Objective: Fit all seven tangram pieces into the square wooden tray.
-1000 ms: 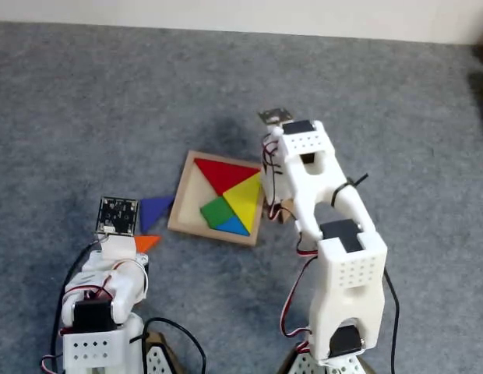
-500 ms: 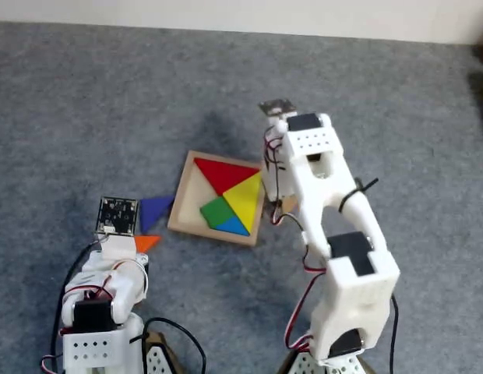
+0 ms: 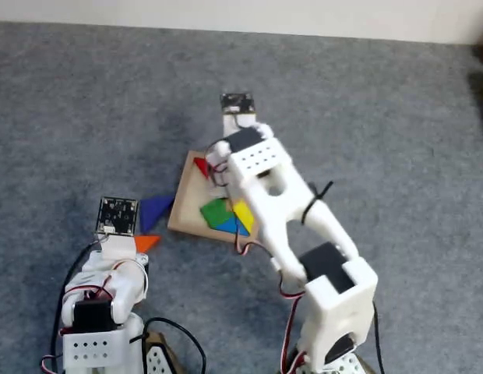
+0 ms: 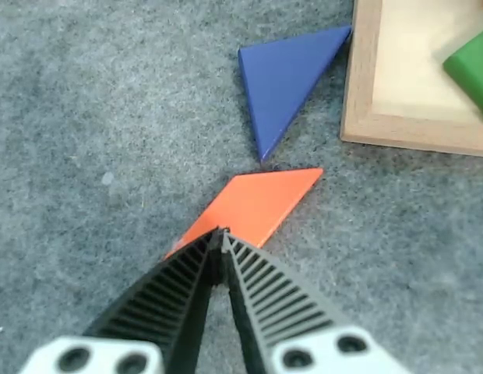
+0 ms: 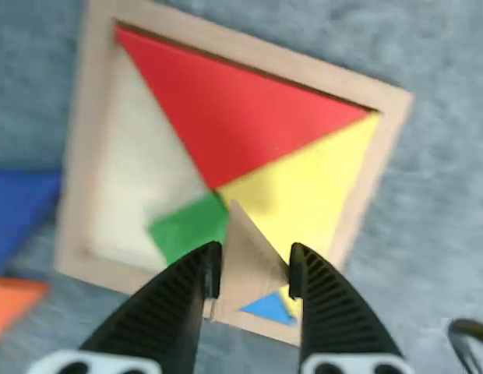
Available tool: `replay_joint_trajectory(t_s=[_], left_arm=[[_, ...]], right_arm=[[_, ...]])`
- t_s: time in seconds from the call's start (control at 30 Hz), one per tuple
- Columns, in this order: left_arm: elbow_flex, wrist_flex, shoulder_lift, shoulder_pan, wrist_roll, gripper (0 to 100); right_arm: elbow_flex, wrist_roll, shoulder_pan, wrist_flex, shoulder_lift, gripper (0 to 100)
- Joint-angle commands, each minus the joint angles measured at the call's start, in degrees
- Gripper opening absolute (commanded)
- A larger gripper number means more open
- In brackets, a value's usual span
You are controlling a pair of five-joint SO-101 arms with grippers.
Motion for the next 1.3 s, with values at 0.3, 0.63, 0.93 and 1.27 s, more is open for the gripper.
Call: replay_joint_trajectory(t_s=[0.3, 0.63, 0.93, 1.27], left_arm=[[1.1, 0.1, -2.5, 0.5, -0.4, 0], [1.1, 0.1, -2.5, 0.5, -0.4, 0], [1.1, 0.1, -2.5, 0.5, -0.4, 0], [1.1, 0.1, -2.5, 0.5, -0.4, 0]], right_arm=[[-0.6, -8.4, -5.5, -13.7, -0.1, 10.2], [-6.4, -9.1, -5.5, -11.7, 8.7, 19.6], [-17.9, -8.5, -5.1, -0.1, 10.1, 21.7], [-20.1, 7.8, -7.0, -1.6, 10.3, 0.9]])
